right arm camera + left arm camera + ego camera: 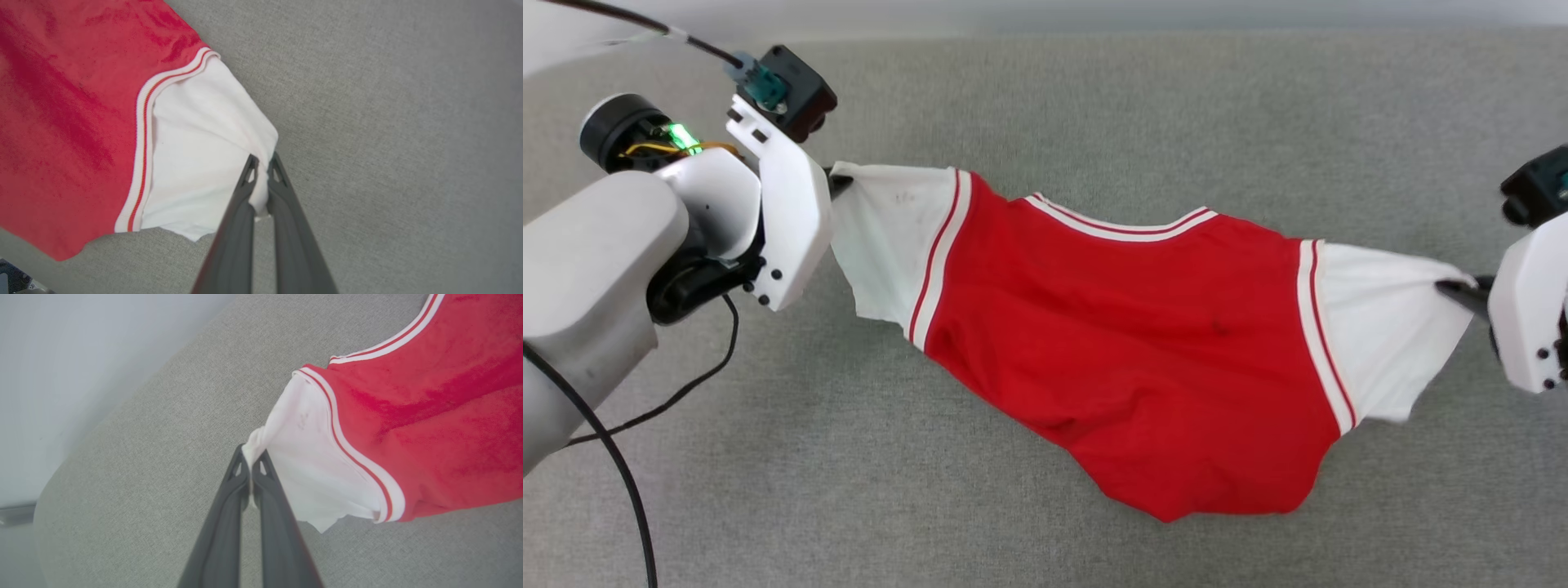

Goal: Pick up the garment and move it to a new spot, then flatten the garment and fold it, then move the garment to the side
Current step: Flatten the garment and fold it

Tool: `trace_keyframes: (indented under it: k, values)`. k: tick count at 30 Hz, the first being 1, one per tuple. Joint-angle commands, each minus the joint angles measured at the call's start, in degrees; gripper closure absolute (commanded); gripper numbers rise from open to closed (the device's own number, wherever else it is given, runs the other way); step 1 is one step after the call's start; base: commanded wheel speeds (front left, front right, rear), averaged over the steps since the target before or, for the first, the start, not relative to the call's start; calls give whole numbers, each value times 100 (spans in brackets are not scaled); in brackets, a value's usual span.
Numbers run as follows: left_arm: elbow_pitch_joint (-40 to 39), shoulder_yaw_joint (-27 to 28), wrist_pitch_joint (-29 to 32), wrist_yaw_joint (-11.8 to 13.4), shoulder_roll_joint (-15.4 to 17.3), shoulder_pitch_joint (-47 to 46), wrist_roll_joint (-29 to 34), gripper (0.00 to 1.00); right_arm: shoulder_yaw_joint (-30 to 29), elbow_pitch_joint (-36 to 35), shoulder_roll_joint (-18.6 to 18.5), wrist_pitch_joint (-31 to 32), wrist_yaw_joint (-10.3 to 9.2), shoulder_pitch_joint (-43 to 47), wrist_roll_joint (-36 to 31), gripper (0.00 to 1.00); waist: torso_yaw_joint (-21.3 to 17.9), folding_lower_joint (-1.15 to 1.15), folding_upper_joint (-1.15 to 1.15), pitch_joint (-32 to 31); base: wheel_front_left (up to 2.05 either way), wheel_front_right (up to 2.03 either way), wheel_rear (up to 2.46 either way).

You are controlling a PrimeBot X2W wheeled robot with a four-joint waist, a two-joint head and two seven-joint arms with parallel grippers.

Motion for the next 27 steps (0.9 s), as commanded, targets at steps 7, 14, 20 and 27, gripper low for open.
trace_keyframes:
  k: [7, 14, 20, 27]
  values:
    - [-67, 92, -549, 2, 106, -278, 148, 100, -218, -419, -430, -626, -2, -223, 57, 100, -76, 0, 0, -608, 0, 0, 0]
    - [-159, 460, -1119, 75, 49, -775, 284, 100, -684, -603, -440, -1226, -2, -655, -214, 100, -67, 0, 0, -680, 0, 0, 0]
    - [-12, 733, -1368, 187, -118, -1382, 496, 100, -1042, -569, -225, -1340, -3, -1440, -601, 100, -32, 0, 0, -466, 0, 0, 0]
    - [453, 1050, -1673, 352, -508, -2287, 773, 100, -1119, -84, 235, -1205, -2, -2940, -1251, 100, 2, 0, 0, 84, 0, 0, 0]
